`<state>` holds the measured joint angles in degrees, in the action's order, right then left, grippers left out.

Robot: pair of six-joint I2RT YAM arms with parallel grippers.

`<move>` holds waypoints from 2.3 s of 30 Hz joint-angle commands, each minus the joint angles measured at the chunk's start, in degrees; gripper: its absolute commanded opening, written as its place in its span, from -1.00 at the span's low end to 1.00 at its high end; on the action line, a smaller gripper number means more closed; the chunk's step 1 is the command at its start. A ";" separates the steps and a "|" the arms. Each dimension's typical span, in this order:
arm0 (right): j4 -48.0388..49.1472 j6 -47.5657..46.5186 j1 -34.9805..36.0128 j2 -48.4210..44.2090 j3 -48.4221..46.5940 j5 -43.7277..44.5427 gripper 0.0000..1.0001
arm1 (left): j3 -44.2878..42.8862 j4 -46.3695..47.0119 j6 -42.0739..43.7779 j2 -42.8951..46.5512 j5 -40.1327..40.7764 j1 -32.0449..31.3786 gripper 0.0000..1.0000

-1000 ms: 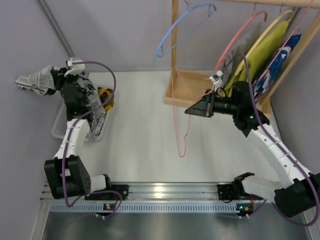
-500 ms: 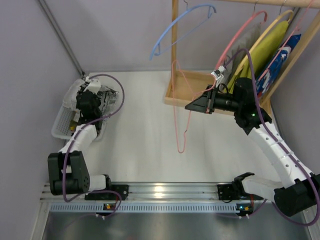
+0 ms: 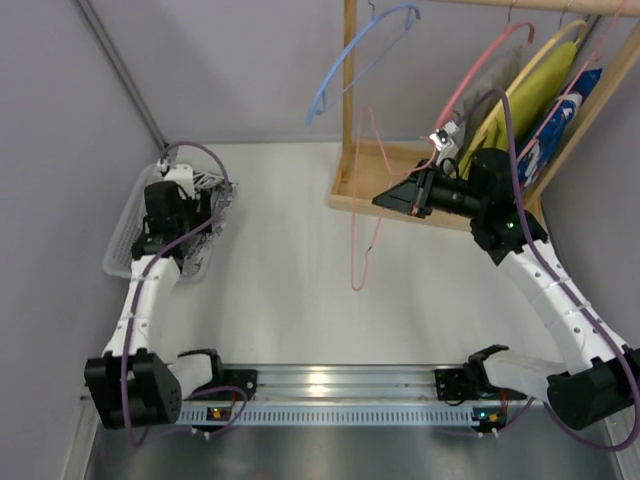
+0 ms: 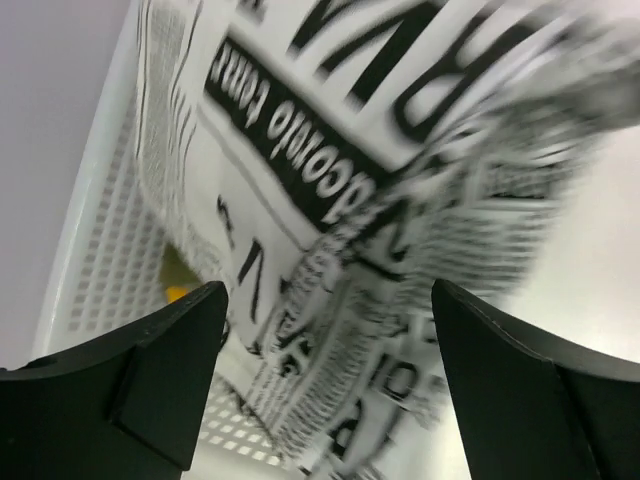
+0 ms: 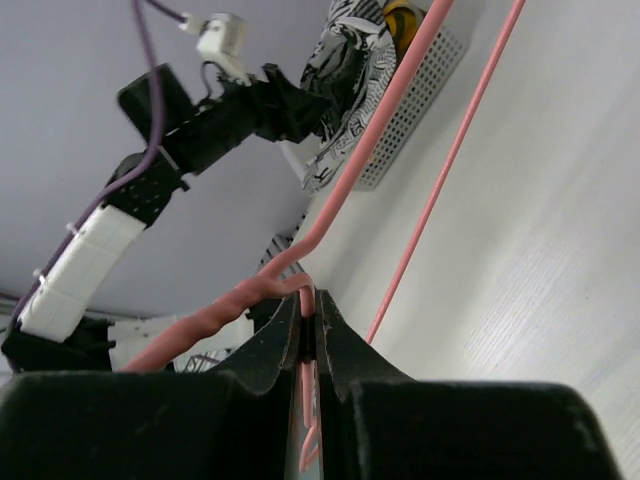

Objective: Remove the trousers from the hanger

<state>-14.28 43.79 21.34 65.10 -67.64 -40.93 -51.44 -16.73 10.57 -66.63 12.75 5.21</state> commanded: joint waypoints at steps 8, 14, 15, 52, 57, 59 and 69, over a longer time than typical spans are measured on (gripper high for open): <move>2.59 3.93 1.07 -0.06 -0.75 9.63 -1.00 | -17.98 -10.34 -13.55 16.26 -43.18 0.15 0.95; 1.55 5.78 1.42 1.87 -1.97 16.39 -1.00 | -17.47 -10.25 -13.22 17.41 -46.62 -6.60 0.96; 0.93 6.13 1.51 2.57 -2.32 18.15 -1.00 | -17.29 -10.34 -11.12 17.41 -44.76 -8.71 0.96; -3.56 6.66 4.94 5.47 -7.33 28.27 -1.00 | -25.91 -7.79 -3.80 -15.81 10.01 -65.07 -0.36; -3.91 6.22 5.02 5.04 -6.98 28.97 -1.00 | -23.19 -8.05 -6.08 -12.48 11.51 -65.07 -0.41; -3.82 6.40 4.94 4.77 -6.63 28.97 -1.00 | -21.87 -7.97 -6.35 -10.64 10.72 -65.07 -0.58; 0.92 3.42 4.85 3.28 -4.87 24.68 0.32 | -22.82 -6.38 -7.23 -5.70 6.59 -64.89 -1.00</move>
<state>-18.17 50.57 25.82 70.78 -71.68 -14.57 -72.51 -26.94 3.33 -75.35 21.17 -59.40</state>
